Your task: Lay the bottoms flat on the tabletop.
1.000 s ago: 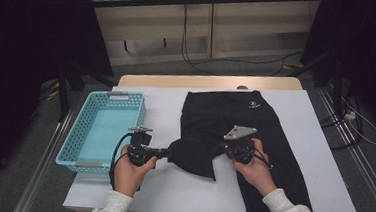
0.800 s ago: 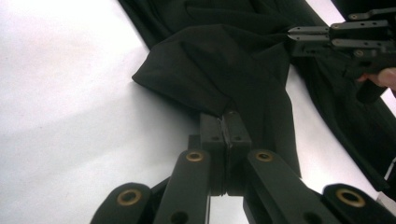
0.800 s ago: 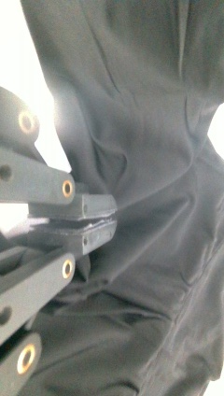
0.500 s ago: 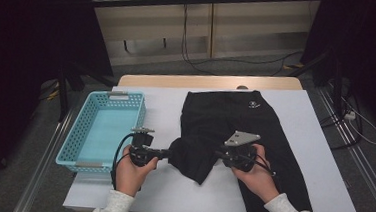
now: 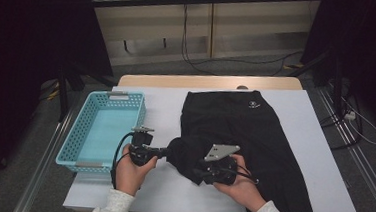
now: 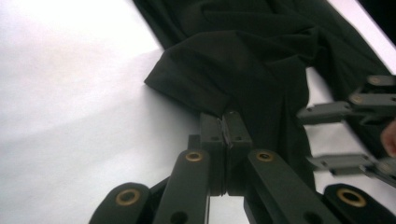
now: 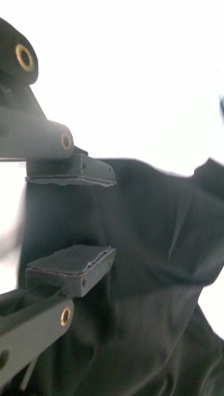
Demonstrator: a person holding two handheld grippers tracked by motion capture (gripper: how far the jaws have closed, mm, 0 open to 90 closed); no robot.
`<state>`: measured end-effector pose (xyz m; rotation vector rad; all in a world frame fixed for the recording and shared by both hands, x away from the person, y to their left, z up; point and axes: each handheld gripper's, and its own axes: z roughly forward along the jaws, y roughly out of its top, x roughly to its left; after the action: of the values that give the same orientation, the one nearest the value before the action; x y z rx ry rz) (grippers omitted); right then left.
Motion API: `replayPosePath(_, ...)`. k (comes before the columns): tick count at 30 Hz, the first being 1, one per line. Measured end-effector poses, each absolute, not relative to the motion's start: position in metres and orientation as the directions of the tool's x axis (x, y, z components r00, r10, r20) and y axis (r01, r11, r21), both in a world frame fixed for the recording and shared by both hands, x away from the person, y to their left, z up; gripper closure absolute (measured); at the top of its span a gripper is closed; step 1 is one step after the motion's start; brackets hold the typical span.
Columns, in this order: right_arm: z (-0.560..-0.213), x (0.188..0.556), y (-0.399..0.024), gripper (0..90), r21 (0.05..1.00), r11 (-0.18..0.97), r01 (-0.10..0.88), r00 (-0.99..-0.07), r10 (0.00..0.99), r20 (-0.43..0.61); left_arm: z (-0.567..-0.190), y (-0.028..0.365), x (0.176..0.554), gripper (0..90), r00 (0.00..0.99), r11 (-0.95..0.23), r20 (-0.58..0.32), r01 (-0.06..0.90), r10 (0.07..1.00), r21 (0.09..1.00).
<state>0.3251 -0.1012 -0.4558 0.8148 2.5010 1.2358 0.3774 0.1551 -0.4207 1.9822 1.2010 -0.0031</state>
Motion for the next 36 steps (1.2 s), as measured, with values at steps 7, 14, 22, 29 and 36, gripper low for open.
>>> replayPosePath(7,-0.466,0.32,-0.093,67.5,0.754,0.552,0.357,-0.841,0.541,0.002,-0.421,0.155,0.378,89.2,0.552,-0.228,-0.384,0.743,0.74,0.629)
replayPosePath(14,-0.464,0.321,-0.102,89.5,0.744,0.569,0.351,-0.854,0.52,0.006,-0.422,0.154,0.378,89.2,0.547,-0.228,-0.383,0.747,0.744,0.624)
replayPosePath(22,-0.462,0.317,-0.126,89.8,0.731,0.567,0.38,-0.851,0.524,0.036,-0.425,0.156,0.379,89.0,0.543,-0.232,-0.386,0.755,0.746,0.613)
replayPosePath(29,-0.461,0.311,-0.145,89.6,0.734,0.558,0.387,-0.84,0.542,0.031,-0.428,0.152,0.379,81.8,0.545,-0.249,-0.365,0.752,0.755,0.61)
replayPosePath(36,-0.459,0.313,-0.152,84.5,0.72,0.572,0.393,-0.841,0.541,0.03,-0.429,0.152,0.379,65.4,0.549,-0.248,-0.343,0.738,0.762,0.628)
